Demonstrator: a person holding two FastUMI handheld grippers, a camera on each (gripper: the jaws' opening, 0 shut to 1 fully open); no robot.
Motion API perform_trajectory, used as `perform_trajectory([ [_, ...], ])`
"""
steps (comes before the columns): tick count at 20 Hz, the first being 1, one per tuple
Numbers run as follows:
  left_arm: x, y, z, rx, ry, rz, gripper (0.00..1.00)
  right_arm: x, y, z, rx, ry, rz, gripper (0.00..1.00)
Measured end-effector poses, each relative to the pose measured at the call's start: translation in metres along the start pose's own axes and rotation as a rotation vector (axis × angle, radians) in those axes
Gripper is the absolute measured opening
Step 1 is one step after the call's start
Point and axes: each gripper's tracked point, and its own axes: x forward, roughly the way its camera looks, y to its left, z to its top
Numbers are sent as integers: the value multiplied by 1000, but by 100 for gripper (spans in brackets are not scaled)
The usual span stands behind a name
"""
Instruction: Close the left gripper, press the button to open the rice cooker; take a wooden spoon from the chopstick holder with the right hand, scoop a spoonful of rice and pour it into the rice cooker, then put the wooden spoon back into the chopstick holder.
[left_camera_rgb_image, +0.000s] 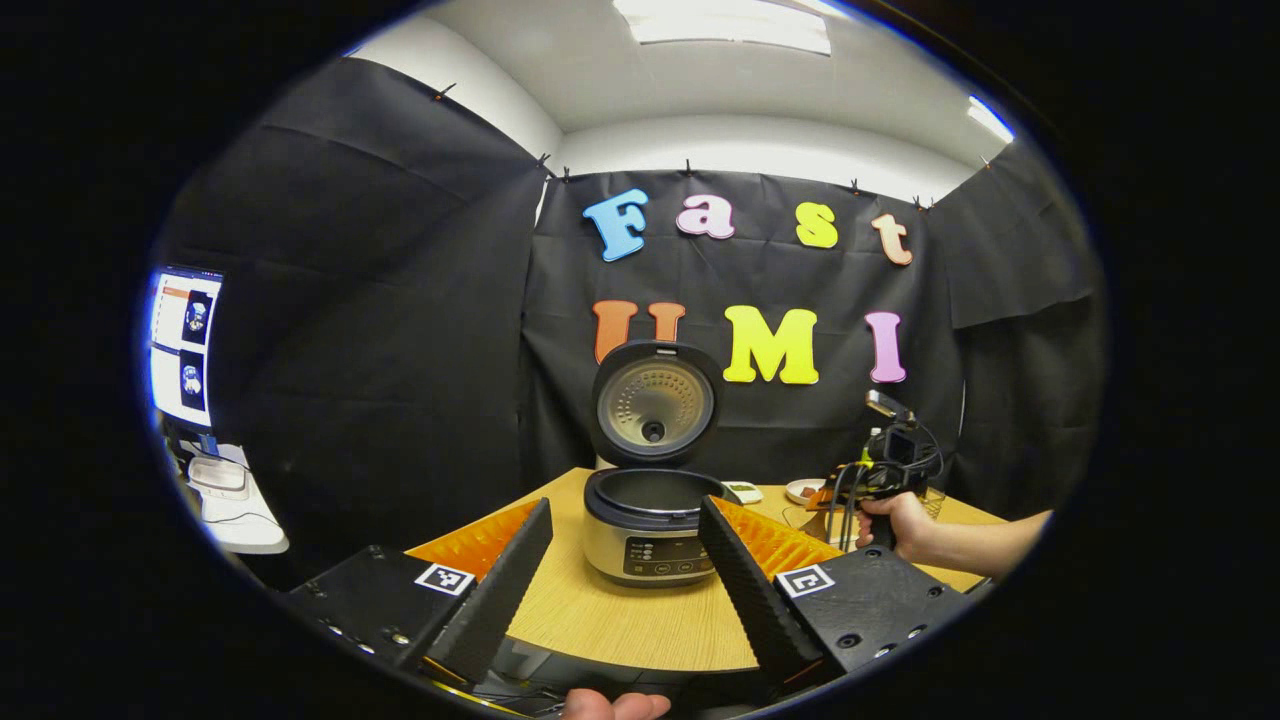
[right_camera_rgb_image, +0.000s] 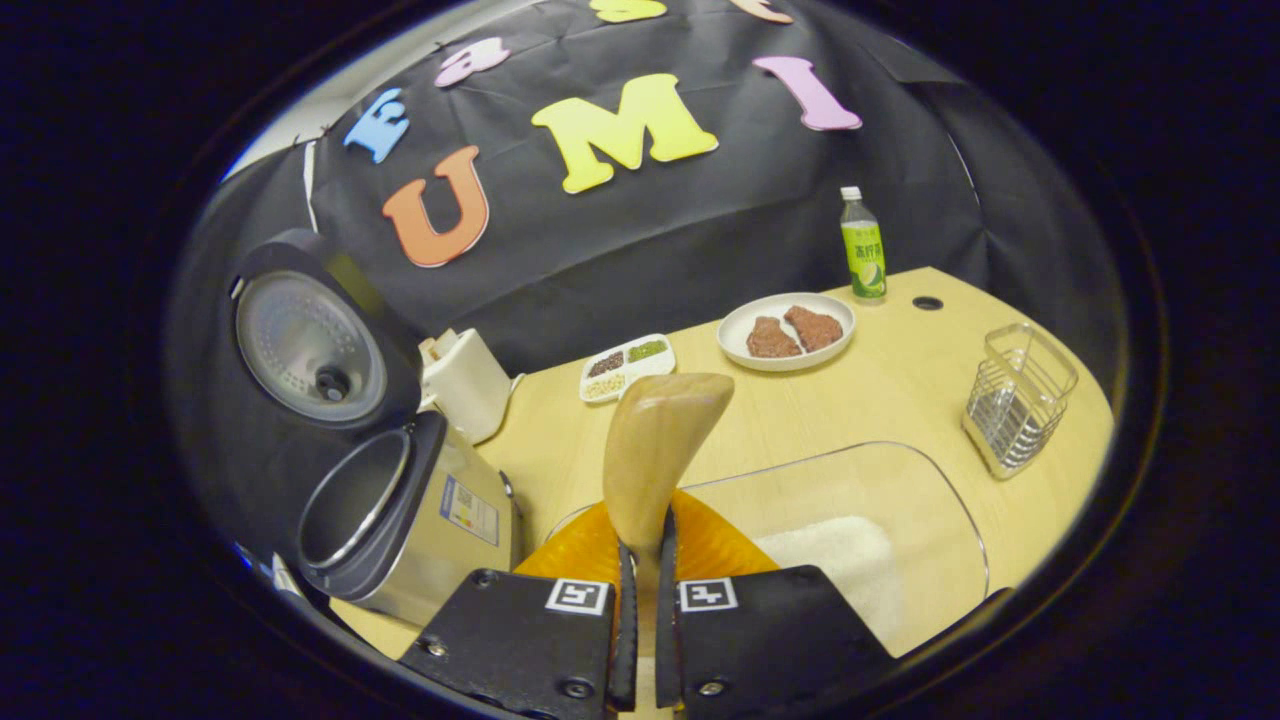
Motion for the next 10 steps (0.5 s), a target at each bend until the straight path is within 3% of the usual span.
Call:
perform_trajectory([
  [8,1,-7,3,1,-1,-19,94,-11,-23,17,410,-2,131,12],
  [10,3,-7,4,1,-5,-14,94,-22,-23,33,452,-33,167,12],
])
